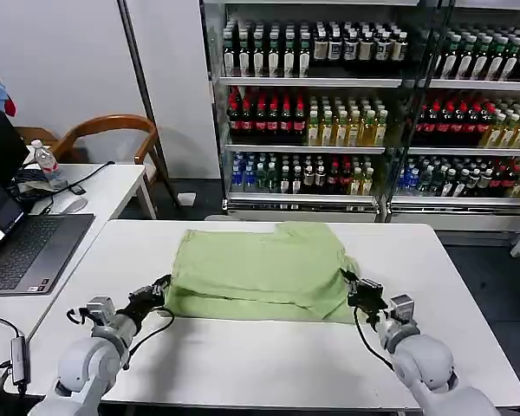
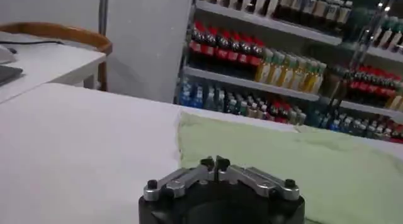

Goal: Fold and organize the clothes.

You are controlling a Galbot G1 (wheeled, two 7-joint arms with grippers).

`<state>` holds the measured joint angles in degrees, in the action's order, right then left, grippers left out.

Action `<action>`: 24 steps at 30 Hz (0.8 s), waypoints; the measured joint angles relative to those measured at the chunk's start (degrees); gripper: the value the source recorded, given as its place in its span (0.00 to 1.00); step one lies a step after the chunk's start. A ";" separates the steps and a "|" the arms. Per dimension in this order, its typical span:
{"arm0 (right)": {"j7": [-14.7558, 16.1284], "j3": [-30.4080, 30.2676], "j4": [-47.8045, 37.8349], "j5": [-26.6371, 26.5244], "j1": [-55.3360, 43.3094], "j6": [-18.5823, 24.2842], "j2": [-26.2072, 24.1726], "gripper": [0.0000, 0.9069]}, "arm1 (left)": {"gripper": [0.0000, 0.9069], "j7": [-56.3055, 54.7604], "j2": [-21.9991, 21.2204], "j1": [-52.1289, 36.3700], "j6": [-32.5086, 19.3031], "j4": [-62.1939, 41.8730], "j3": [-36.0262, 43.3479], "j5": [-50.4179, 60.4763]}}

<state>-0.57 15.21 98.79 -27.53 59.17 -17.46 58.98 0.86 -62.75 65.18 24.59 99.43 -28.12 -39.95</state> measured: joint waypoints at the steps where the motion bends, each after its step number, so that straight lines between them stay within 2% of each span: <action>1: 0.07 -0.12 -0.53 0.25 -0.43 0.07 0.16 0.00 | 0.06 0.05 0.01 -0.29 0.00 -0.38 0.15 0.00; 8: 0.09 -0.54 -3.57 1.01 -2.93 0.09 0.48 0.00 | 0.06 0.27 0.04 -1.73 0.00 -2.50 0.97 0.00; 9: 0.14 -0.69 -3.73 1.19 -3.09 0.09 0.61 0.37 | 0.10 0.27 0.05 -1.84 -0.01 -2.71 1.01 0.00; 10: 0.19 -0.89 -3.87 1.38 -3.22 0.08 0.76 1.00 | 1.00 0.28 0.08 -1.93 -0.02 -2.87 1.06 0.00; 24: 0.05 -0.19 -4.41 3.18 -2.36 0.04 0.31 1.00 | 1.00 0.37 0.93 -2.26 -1.47 -3.88 0.94 1.20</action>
<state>-0.52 15.02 94.38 -24.35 56.80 -17.41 59.29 1.23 -61.82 62.92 23.12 95.56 -27.19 -38.75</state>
